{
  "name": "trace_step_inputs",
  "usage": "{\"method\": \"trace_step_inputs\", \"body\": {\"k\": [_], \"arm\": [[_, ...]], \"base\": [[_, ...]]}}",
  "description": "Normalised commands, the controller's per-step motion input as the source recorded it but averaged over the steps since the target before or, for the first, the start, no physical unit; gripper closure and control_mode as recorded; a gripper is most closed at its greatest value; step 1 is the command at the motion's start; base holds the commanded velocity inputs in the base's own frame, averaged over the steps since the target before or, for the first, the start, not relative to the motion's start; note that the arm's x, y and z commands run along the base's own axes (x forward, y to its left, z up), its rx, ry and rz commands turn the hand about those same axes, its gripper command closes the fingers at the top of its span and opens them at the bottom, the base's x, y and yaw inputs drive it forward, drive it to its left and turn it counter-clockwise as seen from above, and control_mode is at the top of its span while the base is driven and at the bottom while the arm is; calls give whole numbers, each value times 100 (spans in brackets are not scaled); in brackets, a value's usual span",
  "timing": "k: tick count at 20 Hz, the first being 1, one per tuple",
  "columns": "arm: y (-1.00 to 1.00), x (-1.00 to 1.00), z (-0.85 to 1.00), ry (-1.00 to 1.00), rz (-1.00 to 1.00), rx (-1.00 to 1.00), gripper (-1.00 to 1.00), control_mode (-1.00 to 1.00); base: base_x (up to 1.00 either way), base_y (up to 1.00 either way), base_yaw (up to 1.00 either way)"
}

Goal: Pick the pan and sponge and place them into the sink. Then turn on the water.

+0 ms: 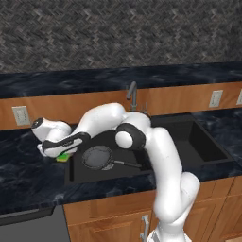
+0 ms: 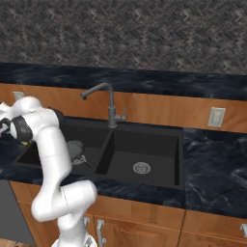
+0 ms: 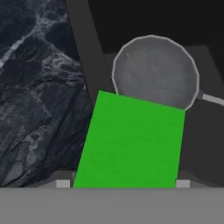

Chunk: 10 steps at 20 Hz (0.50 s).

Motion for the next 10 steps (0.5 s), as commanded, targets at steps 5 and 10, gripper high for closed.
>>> {"method": "trace_step_inputs", "body": {"k": [5,10], "arm": [[-94,-22,0,-7,1,3,100,-100],[-95,0,1,-6,0,3,100,-100]], "base": [[0,0,0],[0,0,0]]}}
